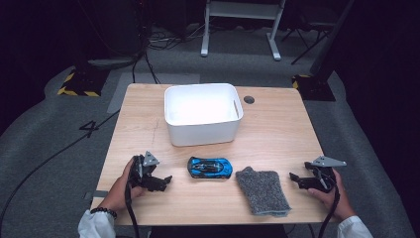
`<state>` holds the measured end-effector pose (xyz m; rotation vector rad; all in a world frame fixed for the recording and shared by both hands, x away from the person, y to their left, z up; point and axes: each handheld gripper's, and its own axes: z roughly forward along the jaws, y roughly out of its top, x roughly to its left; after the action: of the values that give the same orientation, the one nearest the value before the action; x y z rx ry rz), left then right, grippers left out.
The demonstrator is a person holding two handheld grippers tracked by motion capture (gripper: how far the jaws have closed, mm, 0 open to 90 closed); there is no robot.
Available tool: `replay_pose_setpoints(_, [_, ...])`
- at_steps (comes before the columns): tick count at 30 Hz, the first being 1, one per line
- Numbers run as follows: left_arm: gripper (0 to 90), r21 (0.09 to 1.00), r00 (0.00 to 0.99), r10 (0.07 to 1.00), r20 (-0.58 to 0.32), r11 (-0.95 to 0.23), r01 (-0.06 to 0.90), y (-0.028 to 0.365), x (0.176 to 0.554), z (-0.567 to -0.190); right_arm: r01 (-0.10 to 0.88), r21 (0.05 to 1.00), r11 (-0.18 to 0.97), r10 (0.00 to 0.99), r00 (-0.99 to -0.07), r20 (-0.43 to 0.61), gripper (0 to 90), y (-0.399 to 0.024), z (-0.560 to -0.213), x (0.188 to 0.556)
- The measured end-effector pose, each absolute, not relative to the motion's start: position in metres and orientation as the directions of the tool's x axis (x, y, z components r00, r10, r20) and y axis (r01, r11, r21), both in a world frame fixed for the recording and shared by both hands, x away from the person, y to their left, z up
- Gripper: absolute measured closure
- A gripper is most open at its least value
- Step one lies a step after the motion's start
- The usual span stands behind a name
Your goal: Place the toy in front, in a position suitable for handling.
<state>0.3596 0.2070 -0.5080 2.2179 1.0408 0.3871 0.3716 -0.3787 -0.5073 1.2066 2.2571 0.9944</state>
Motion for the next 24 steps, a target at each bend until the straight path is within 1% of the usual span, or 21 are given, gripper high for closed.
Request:
replay_pose_setpoints(6, [0.5,0.668,0.68,0.733,-0.006,-0.503,0.549,0.202,0.357,-0.508,0.555,0.742,0.377,0.834,-0.551,-0.011,14.8,-0.379,-0.507,0.372])
replay_pose_setpoints(11, [0.3,0.665,0.745,0.667,-0.011,-0.551,0.503,0.196,0.355,-0.508,0.552,0.742,0.38,0.831,-0.556,-0.013,14.8,-0.378,-0.507,0.372])
replay_pose_setpoints(13, [0.3,0.666,0.748,0.663,-0.012,-0.553,0.501,0.194,0.354,-0.508,0.551,0.742,0.382,0.83,-0.557,-0.014,14.8,-0.378,-0.507,0.372])
replay_pose_setpoints(14, [0.3,0.664,0.764,0.645,0.0,-0.571,0.482,0.191,0.353,-0.508,0.551,0.741,0.385,0.829,-0.559,-0.014,15.3,-0.377,-0.507,0.372])
replay_pose_setpoints(17, [0.4,0.666,0.773,0.634,-0.009,-0.573,0.477,0.187,0.352,-0.508,0.55,0.738,0.391,0.826,-0.564,-0.016,15.4,-0.376,-0.506,0.371])
replay_pose_setpoints(19, [0.5,0.666,0.783,0.622,-0.006,-0.582,0.468,0.183,0.352,-0.508,0.544,0.725,0.423,0.81,-0.585,-0.034,19.9,-0.374,-0.503,0.37])
replay_pose_setpoints(24, [0.4,0.665,0.799,0.601,-0.007,-0.594,0.452,0.174,0.355,-0.508,0.497,0.752,0.433,0.761,-0.648,-0.01,21.0,-0.36,-0.492,0.364])
